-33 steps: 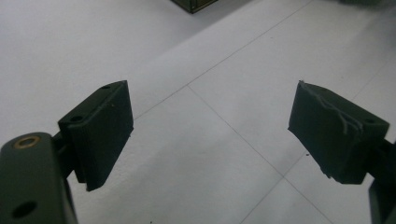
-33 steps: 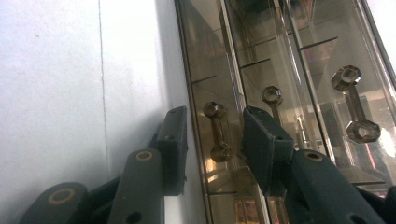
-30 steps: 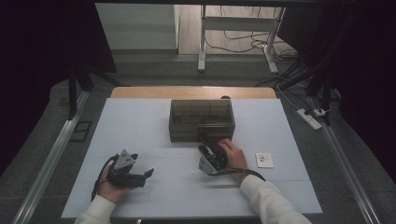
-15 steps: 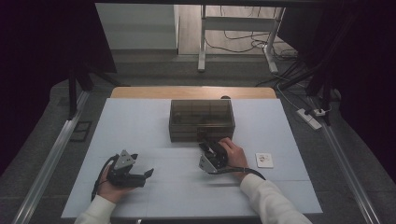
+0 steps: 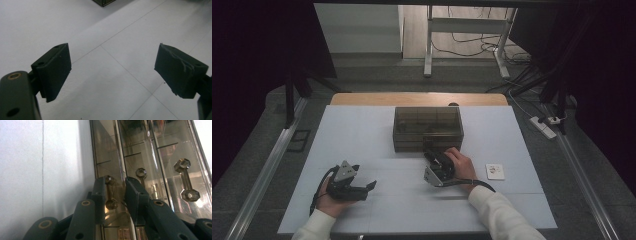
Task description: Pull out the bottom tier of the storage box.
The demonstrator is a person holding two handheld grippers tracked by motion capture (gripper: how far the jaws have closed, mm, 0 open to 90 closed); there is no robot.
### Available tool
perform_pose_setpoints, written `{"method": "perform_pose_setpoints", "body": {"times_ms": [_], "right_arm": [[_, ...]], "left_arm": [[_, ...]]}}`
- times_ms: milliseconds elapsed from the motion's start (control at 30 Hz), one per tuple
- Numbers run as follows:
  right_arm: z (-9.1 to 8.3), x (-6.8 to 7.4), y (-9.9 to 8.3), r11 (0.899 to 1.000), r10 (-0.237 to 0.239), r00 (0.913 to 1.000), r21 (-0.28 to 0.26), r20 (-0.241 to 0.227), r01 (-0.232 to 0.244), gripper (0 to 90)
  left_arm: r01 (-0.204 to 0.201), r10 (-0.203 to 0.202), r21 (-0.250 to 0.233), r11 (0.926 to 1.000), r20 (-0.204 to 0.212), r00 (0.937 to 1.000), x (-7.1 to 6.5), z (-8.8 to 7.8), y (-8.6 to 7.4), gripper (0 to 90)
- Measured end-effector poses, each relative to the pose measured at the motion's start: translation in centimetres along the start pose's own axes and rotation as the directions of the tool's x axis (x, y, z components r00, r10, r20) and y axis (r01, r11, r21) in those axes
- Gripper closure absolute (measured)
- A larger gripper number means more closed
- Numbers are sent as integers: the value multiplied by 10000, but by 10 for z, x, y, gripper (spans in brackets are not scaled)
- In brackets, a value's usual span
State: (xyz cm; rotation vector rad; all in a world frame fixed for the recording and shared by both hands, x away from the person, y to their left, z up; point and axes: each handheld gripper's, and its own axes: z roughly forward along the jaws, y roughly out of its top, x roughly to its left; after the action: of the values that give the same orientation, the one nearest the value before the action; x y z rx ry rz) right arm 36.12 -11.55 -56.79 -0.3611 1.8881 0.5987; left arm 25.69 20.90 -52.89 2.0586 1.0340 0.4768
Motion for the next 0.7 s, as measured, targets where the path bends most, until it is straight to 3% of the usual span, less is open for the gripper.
{"method": "perform_pose_setpoints", "body": {"times_ms": [100, 700], "right_arm": [[1, 1, 0, 9998, 23, 10000, -197, 86, -21, 718], [1, 4, 0, 9993, -375, 9993, 52, 89, 375, 767]], "left_arm": [[16, -16, -9, 10000, -13, 10000, 0, 0, 0, 138], [20, -20, -13, 10000, -16, 10000, 0, 0, 0, 138]]}}
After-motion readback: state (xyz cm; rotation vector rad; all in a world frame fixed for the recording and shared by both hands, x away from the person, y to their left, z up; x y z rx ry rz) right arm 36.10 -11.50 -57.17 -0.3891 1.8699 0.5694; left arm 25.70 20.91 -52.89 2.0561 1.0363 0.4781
